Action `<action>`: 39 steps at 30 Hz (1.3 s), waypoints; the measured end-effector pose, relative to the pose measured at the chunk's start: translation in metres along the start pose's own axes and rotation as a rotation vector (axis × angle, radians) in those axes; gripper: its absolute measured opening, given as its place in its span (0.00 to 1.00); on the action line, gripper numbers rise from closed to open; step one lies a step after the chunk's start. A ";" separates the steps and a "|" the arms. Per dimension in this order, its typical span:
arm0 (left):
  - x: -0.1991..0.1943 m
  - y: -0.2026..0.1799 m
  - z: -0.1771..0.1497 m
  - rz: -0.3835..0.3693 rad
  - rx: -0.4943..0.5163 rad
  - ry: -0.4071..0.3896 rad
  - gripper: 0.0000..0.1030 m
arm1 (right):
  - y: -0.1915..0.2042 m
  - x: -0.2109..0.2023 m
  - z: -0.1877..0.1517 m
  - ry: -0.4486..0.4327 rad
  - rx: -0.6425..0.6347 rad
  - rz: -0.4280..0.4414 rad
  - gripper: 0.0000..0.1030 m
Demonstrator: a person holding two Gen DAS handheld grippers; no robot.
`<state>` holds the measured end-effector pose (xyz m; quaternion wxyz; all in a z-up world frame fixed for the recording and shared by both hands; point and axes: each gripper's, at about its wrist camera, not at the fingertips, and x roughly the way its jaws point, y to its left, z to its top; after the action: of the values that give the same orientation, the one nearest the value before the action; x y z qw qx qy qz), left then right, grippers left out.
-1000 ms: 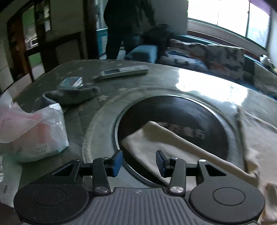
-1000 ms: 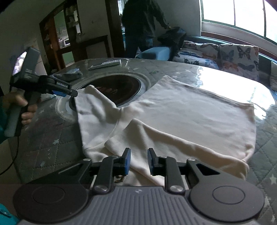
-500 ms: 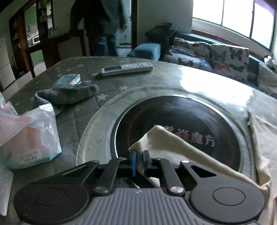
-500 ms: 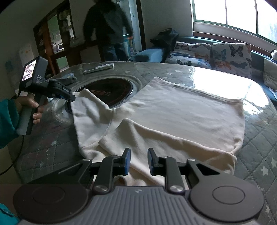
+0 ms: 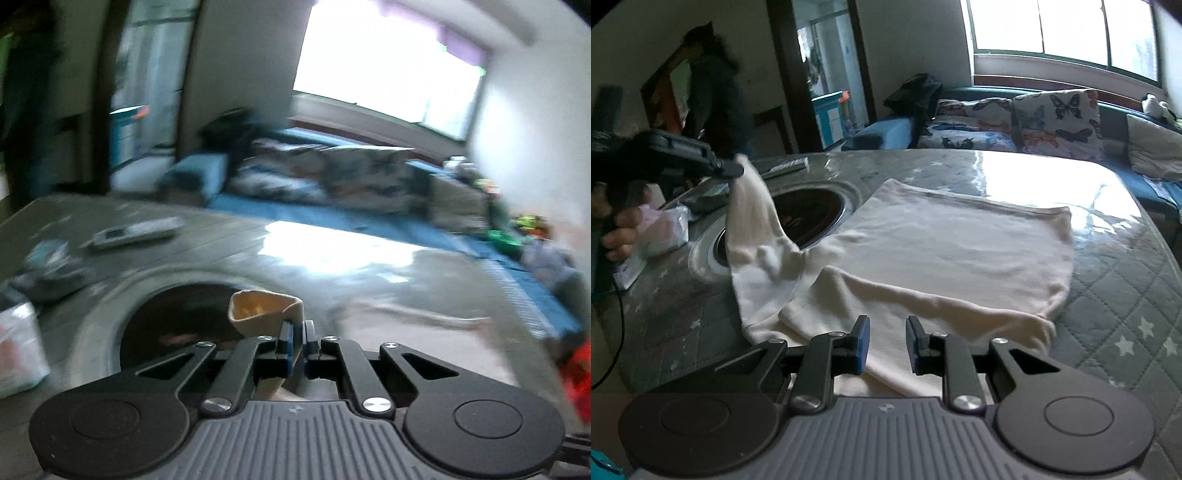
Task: Fold clothes
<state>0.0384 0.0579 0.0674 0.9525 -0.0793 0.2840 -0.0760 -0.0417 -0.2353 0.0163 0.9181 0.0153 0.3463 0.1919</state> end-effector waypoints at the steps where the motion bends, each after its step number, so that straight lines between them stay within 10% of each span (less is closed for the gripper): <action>1: -0.004 -0.013 0.001 -0.040 0.017 -0.004 0.05 | -0.003 -0.002 -0.001 -0.006 0.006 -0.005 0.20; 15: 0.005 -0.154 -0.038 -0.511 0.196 0.143 0.06 | -0.046 -0.030 -0.020 -0.040 0.126 -0.095 0.20; 25: 0.011 -0.142 -0.055 -0.469 0.249 0.205 0.32 | -0.063 -0.046 -0.027 -0.057 0.162 -0.153 0.20; 39: 0.030 -0.047 -0.081 -0.176 0.192 0.296 0.26 | -0.041 -0.004 -0.003 -0.040 0.082 -0.090 0.20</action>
<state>0.0142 -0.0021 -0.0061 0.8931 -0.0006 0.4046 -0.1968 -0.0319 -0.2750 0.0100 0.9312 0.0410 0.3357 0.1358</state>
